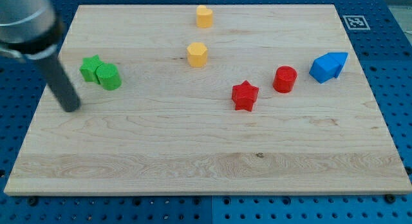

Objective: Push the green star and the green circle towards center of the board

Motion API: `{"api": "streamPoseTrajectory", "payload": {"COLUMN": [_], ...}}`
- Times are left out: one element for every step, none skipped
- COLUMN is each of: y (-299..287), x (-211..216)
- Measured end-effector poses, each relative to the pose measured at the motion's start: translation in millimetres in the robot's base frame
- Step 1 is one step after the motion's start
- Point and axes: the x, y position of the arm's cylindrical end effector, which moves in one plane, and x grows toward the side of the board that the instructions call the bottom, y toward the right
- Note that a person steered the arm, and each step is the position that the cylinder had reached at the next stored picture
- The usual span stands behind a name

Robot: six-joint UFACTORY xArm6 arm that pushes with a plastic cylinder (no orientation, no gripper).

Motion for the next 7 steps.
{"api": "streamPoseTrajectory", "payload": {"y": [-39, -41, -40, -40, -40, -37, -22], "x": [-25, -28, -66, -126, -130, -120, -97]}}
